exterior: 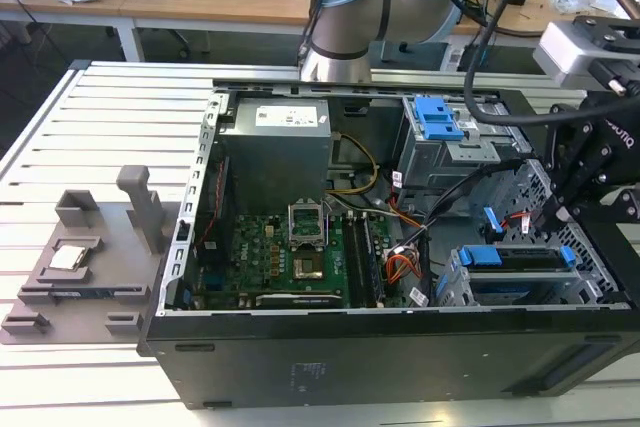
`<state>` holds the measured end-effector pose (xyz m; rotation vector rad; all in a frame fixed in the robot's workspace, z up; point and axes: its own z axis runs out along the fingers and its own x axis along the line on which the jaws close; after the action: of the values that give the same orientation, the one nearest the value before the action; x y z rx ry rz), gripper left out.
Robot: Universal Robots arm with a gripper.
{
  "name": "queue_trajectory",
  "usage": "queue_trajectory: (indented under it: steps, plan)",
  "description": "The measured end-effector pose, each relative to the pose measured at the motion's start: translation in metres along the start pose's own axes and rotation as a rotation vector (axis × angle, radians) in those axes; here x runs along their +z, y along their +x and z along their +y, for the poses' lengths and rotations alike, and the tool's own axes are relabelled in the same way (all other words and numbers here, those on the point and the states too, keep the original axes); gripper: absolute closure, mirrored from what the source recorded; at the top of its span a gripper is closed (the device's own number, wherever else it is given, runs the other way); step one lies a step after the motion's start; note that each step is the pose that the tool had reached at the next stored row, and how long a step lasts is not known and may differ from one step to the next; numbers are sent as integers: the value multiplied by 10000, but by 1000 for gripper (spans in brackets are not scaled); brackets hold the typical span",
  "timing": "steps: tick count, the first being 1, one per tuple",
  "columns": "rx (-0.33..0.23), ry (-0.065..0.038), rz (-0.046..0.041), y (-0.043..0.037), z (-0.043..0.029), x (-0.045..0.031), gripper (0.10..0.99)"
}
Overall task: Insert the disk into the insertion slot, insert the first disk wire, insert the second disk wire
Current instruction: 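Insert the disk into the insertion slot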
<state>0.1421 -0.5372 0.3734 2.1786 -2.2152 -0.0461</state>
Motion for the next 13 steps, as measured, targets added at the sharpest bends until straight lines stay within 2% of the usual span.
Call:
queue_trajectory:
  steps: [4,13]
  plan:
    - [1,0,9,-1,-44,60,980]
    - [1,0,18,-1,-52,61,980]
